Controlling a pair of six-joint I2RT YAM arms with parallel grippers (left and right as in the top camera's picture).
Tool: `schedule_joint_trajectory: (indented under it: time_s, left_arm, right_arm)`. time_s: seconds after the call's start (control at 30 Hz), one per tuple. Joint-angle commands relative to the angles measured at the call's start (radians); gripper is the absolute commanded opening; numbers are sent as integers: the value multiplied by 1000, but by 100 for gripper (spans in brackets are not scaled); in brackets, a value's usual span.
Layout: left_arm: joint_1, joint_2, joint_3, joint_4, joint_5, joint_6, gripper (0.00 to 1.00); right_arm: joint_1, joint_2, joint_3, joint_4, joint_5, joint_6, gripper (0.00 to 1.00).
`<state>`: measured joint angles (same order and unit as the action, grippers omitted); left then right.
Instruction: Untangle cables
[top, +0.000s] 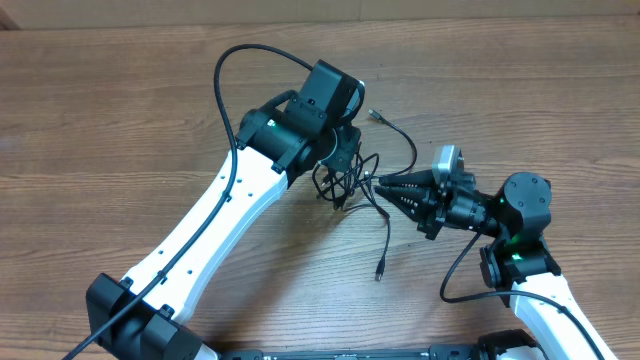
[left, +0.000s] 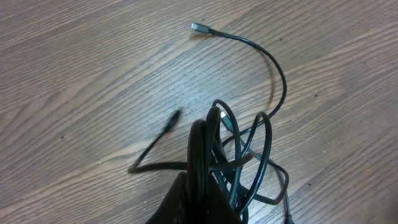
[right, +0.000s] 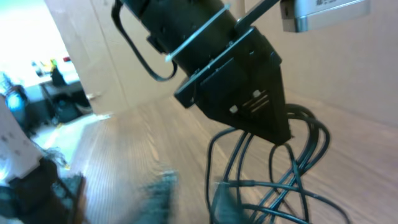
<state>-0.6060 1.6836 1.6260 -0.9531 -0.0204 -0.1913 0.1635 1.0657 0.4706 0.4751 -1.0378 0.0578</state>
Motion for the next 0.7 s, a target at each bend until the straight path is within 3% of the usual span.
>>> schedule_joint_trajectory:
  time_s: [0.0,0.03,0.1,0.27,0.47,0.67]
  left_arm:
    - [1,-4,20,5,19,49,4]
    - [0,-4,20,5,34,76,4]
    - [-1,-4,20,5,66,126,4]
    - [-5,-4,20,8,146,191,5]
    - [-5,-4,20,16,286,282,4]
    - [-14,-4,20,33,294,282,4]
  right_arm:
    - [-2,-9,8,-38,84,-3,60]
    - [-2,-9,8,-61,129,-6,76]
    - [-2,-9,8,-106,222,-6,88]
    - [0,-8,8,-118,259,-77,94]
    - [0,10,8,-130,259,-123,93]
    - [0,99,8,-141,232,-123,70]
